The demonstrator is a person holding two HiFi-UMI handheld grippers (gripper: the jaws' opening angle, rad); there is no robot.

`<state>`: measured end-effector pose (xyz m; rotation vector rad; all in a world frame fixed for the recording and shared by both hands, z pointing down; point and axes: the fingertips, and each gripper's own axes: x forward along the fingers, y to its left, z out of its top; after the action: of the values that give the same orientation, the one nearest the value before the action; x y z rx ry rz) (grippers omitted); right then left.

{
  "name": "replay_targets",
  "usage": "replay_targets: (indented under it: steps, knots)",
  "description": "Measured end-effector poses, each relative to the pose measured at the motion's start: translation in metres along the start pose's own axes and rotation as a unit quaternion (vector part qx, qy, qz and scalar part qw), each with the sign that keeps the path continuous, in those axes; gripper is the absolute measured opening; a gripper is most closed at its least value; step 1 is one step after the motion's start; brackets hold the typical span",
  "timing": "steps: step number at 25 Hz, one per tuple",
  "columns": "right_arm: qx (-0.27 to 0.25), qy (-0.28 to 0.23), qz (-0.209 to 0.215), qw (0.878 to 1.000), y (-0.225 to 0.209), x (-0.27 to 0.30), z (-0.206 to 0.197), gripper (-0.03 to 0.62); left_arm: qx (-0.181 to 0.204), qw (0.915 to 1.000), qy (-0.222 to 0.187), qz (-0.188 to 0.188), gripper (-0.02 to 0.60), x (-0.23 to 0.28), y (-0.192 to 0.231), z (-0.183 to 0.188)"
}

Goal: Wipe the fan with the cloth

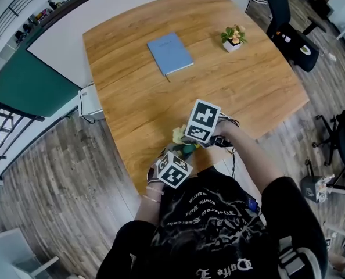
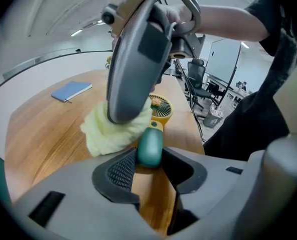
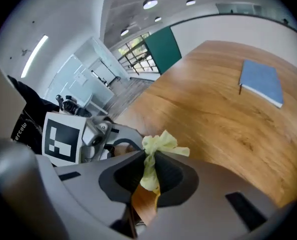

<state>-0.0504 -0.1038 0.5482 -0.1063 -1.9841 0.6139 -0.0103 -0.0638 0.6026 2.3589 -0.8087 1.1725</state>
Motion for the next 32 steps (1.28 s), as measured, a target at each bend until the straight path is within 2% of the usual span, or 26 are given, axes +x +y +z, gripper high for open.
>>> replay_targets:
  steps: [3, 8, 11, 16, 24, 32]
  knots:
    - [0.024, 0.075, 0.026, 0.997, -0.001, 0.022, -0.008, 0.066, -0.015, 0.9999, 0.0, 0.004, 0.183, -0.001, 0.005, 0.0]
    - [0.082, 0.136, 0.01, 0.987, -0.019, 0.038, -0.01, 0.067, -0.029, 0.9996, 0.004, 0.005, 0.183, 0.001, 0.007, 0.0]
    - [0.057, 0.169, -0.004, 0.984, -0.022, 0.039, -0.01, 0.067, -0.042, 0.9991, 0.003, 0.004, 0.183, 0.001, 0.009, 0.001]
    - [-0.007, 0.223, -0.058, 0.973, -0.04, 0.031, -0.019, 0.066, -0.057, 0.9984, -0.001, -0.001, 0.181, 0.001, 0.01, 0.001]
    - [0.002, 0.211, -0.071, 0.975, -0.056, 0.017, -0.02, 0.066, -0.061, 0.9981, 0.0, 0.003, 0.183, 0.001, 0.01, 0.002]
    - [0.041, 0.174, -0.096, 0.979, -0.088, -0.01, -0.022, 0.064, -0.07, 0.9975, -0.003, 0.003, 0.183, 0.001, 0.011, 0.003]
